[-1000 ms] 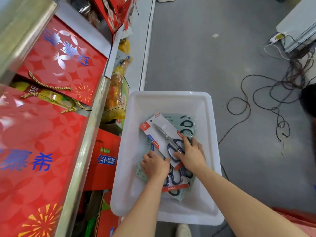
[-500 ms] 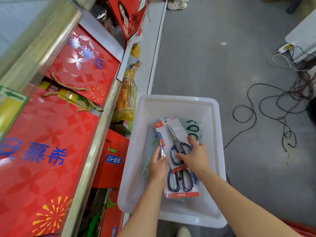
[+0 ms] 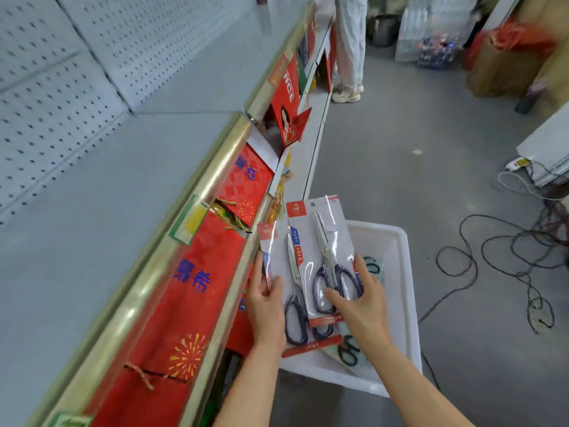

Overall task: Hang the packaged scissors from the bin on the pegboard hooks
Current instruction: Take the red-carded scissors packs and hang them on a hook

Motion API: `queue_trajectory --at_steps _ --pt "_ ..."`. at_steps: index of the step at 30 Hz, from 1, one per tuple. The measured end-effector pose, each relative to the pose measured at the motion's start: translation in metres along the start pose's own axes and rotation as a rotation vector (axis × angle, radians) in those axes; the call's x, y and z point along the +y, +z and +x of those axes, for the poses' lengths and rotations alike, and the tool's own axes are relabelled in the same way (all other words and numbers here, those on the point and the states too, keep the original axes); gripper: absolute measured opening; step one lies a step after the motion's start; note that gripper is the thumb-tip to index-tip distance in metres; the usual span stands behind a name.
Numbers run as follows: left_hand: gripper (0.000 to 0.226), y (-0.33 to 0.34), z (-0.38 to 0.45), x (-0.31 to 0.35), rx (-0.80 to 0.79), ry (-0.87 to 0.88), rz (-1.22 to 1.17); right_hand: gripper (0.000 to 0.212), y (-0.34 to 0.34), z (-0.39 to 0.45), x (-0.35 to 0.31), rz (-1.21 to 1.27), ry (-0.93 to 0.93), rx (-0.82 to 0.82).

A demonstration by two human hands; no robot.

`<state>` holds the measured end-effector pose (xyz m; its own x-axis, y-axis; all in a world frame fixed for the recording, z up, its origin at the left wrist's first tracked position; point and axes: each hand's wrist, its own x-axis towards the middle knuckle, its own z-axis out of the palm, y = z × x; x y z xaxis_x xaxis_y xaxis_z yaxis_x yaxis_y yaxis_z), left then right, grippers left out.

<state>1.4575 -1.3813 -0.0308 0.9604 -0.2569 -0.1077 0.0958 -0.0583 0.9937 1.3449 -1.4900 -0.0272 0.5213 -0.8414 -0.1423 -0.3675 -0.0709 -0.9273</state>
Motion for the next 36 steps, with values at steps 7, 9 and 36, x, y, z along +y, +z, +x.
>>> queue_trajectory --at_steps 7,9,36 --pt "0.058 -0.076 -0.043 0.141 0.118 0.265 -0.048 0.092 -0.002 -0.069 -0.119 0.18 -0.202 -0.044" --pt "0.058 -0.098 -0.055 0.177 0.193 0.339 -0.055 0.09 0.003 -0.087 -0.154 0.219 -0.281 -0.051" --pt "0.062 -0.297 -0.21 0.332 1.039 0.697 -0.117 0.087 0.072 -0.28 -0.345 0.56 -0.609 -0.742"
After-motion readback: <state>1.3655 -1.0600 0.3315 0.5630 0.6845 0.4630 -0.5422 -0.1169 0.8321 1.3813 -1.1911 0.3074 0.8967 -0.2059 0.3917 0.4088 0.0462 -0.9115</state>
